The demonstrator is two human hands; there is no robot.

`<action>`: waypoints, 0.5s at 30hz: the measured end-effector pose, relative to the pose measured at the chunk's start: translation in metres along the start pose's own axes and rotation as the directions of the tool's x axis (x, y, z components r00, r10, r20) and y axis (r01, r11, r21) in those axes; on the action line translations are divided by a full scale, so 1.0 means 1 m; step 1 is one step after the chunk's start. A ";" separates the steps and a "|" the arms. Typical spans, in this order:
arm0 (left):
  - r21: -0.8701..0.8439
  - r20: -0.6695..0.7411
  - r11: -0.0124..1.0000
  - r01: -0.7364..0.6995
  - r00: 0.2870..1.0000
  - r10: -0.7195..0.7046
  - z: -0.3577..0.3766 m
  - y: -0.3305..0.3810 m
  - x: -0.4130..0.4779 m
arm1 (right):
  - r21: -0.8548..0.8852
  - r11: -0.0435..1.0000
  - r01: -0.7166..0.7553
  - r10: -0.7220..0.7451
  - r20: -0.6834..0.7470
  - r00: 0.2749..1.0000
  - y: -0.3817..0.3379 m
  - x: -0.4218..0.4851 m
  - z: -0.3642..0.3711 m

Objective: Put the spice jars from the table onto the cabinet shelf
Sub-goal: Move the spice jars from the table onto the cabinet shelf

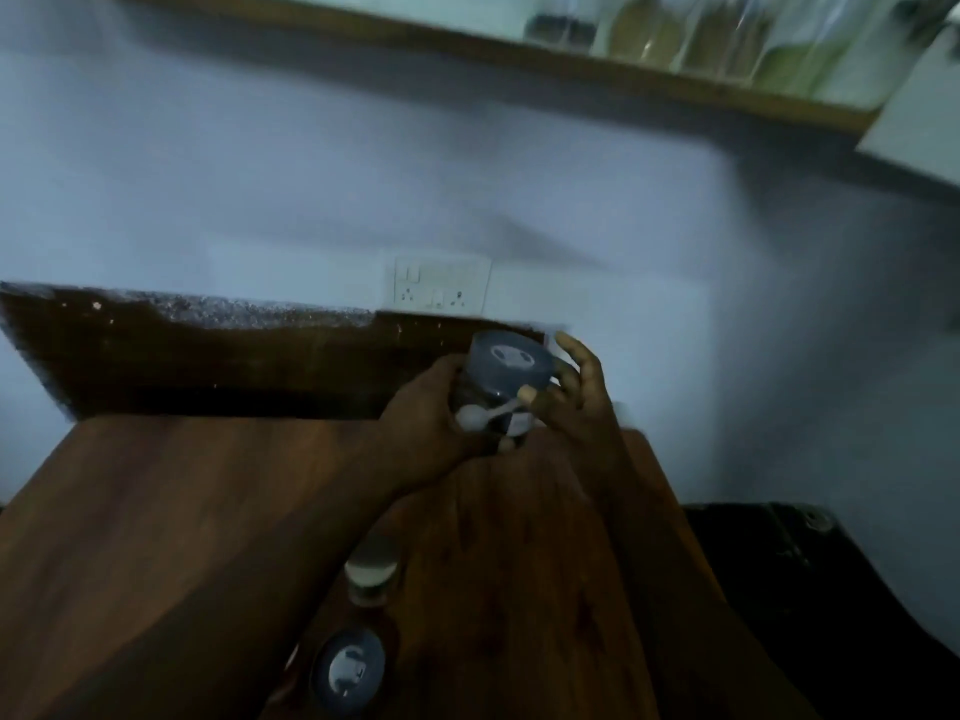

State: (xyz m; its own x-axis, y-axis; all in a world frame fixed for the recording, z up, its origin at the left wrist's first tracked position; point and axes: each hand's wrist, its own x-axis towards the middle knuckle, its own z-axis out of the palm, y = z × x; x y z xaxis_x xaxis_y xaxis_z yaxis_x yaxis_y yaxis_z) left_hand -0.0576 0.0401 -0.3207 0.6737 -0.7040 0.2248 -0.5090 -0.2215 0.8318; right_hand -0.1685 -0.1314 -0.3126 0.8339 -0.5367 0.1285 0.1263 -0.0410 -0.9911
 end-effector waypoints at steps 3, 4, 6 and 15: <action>-0.097 -0.257 0.991 -0.090 0.964 0.063 -0.011 0.043 0.018 | -0.019 0.994 0.109 -0.111 -0.107 0.988 -0.042 0.005 0.018; -0.081 -0.321 0.989 -0.123 0.943 0.091 -0.015 0.058 0.024 | -0.059 0.991 0.124 -0.130 -0.116 0.985 -0.055 0.007 0.024; 0.021 -0.417 0.981 -0.191 0.890 0.182 -0.031 0.086 0.039 | -0.132 0.975 0.182 -0.198 -0.121 0.973 -0.086 0.017 0.035; 0.277 -0.469 0.853 -0.443 0.712 0.523 -0.157 0.192 0.111 | -0.227 0.809 0.542 -0.564 -0.041 0.824 -0.252 0.103 0.050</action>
State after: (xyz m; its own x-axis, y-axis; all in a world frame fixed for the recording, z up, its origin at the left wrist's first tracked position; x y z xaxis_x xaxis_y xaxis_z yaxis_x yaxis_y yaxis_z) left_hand 0.0034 0.0259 -0.0560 0.4650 -0.3002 0.8328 -0.8809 -0.0633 0.4691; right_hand -0.0878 -0.1338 -0.0479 0.5945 -0.4536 0.6640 0.4323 -0.5160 -0.7395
